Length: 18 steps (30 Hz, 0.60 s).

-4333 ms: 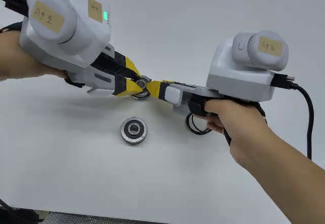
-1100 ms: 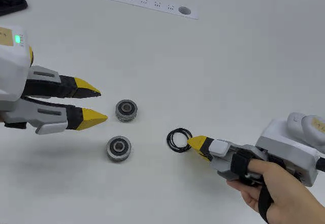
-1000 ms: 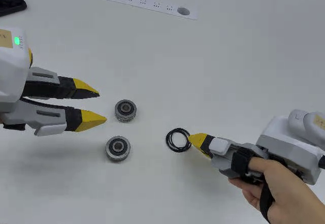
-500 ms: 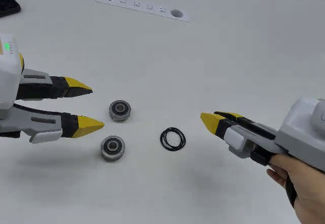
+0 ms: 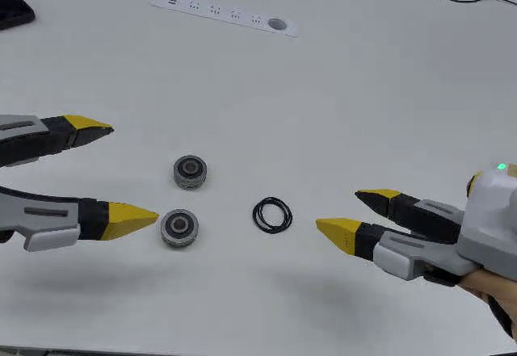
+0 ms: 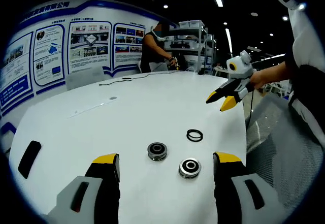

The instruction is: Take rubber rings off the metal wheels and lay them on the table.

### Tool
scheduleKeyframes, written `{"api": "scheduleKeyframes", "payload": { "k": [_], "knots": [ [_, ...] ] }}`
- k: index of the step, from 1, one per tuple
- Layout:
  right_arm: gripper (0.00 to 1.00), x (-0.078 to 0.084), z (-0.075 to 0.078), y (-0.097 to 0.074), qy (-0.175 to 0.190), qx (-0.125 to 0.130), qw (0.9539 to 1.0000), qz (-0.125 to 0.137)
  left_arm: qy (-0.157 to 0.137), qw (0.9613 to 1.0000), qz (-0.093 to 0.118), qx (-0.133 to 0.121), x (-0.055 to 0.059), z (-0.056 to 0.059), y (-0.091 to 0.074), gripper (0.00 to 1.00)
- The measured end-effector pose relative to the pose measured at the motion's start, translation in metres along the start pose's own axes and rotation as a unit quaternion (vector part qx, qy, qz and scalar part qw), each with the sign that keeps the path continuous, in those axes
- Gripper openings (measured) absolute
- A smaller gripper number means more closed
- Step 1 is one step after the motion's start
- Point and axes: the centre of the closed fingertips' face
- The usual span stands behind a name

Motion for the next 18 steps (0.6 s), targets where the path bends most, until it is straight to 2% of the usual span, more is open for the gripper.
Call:
{"api": "scheduleKeyframes", "payload": {
  "k": [4, 6, 9, 14, 18],
  "knots": [
    [0.57, 0.002, -0.005, -0.001, -0.038, -0.014, 0.9991, -0.008, 0.015, 0.9996, -0.025, 0.001, 0.01, 0.005, -0.003, 0.85],
    [0.61, 0.006, -0.006, -0.001, -0.071, -0.019, 0.997, -0.024, 0.015, 0.9994, -0.03, 0.002, 0.012, 0.007, -0.002, 0.89],
    [0.66, 0.012, -0.006, 0.001, -0.125, -0.025, 0.9908, -0.046, 0.012, 0.9993, -0.034, 0.006, 0.014, 0.012, 0.001, 0.95],
    [0.77, 0.011, -0.008, 0.001, -0.148, -0.035, 0.9872, -0.048, 0.018, 0.9988, -0.045, 0.01, 0.016, 0.017, 0.006, 0.98],
    [0.83, 0.009, -0.003, 0.0, -0.152, -0.028, 0.9866, -0.051, 0.019, 0.9989, -0.039, 0.018, 0.012, 0.022, 0.007, 1.0]
  ]
}}
Point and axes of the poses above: the centre of the closed fingertips' face, and the gripper's own axes: y roughly forward along the fingers, z roughly to its right, x roughly out of its underside, and after that the axes turned 6 degrees about x, right-handed
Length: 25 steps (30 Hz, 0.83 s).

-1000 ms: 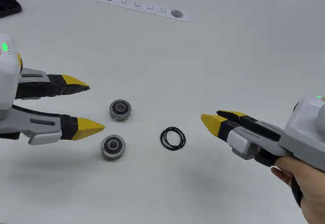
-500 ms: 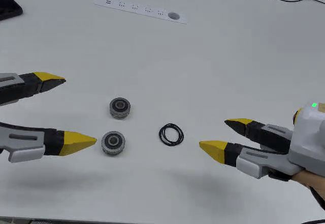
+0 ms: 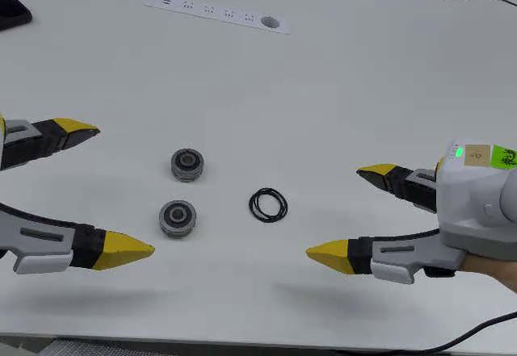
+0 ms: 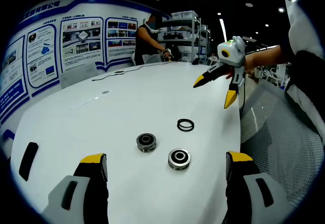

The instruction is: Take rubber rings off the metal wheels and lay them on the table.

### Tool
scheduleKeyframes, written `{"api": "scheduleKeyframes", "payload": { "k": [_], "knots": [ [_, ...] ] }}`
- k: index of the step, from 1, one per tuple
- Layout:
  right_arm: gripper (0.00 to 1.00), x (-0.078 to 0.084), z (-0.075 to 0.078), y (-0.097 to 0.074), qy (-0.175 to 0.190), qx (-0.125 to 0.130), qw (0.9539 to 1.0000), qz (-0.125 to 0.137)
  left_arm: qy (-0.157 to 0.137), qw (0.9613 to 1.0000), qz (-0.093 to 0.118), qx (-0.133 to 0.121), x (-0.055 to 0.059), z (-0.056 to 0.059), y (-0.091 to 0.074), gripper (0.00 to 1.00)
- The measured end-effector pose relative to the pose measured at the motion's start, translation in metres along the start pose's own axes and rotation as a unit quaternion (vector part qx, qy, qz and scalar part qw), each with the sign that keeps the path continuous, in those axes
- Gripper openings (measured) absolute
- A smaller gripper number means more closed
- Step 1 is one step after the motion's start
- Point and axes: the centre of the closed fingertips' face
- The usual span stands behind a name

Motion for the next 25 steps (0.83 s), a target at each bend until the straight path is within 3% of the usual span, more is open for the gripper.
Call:
{"api": "scheduleKeyframes", "payload": {
  "k": [4, 9, 12, 14, 25],
  "knots": [
    [0.86, 0.002, 0.004, 0.0, -0.009, -0.003, 0.9999, -0.01, -0.004, 1.0, 0.005, -0.004, 0.0, -0.002, -0.002, 1.0],
    [0.86, 0.0, 0.007, 0.0, -0.018, -0.001, 0.9997, -0.014, -0.005, 1.0, -0.004, -0.003, 0.006, -0.002, -0.004, 1.0],
    [0.87, 0.0, 0.007, 0.001, -0.02, 0.002, 0.9996, -0.017, -0.005, 1.0, -0.004, -0.002, 0.007, -0.002, -0.004, 1.0],
    [0.87, 0.003, 0.006, 0.001, -0.041, 0.001, 0.9987, -0.029, -0.007, 1.0, -0.004, -0.004, 0.008, -0.002, -0.004, 1.0],
    [0.88, 0.004, 0.001, 0.004, -0.047, -0.011, 0.9981, -0.038, 0.0, 0.9999, -0.01, -0.001, 0.009, 0.0, -0.001, 1.0]
  ]
}}
Point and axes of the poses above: the centre of the closed fingertips' face, and the gripper's own axes: y roughly forward along the fingers, z roughly to its right, x roughly out of its underside, and after that the axes turned 6 degrees about x, right-handed
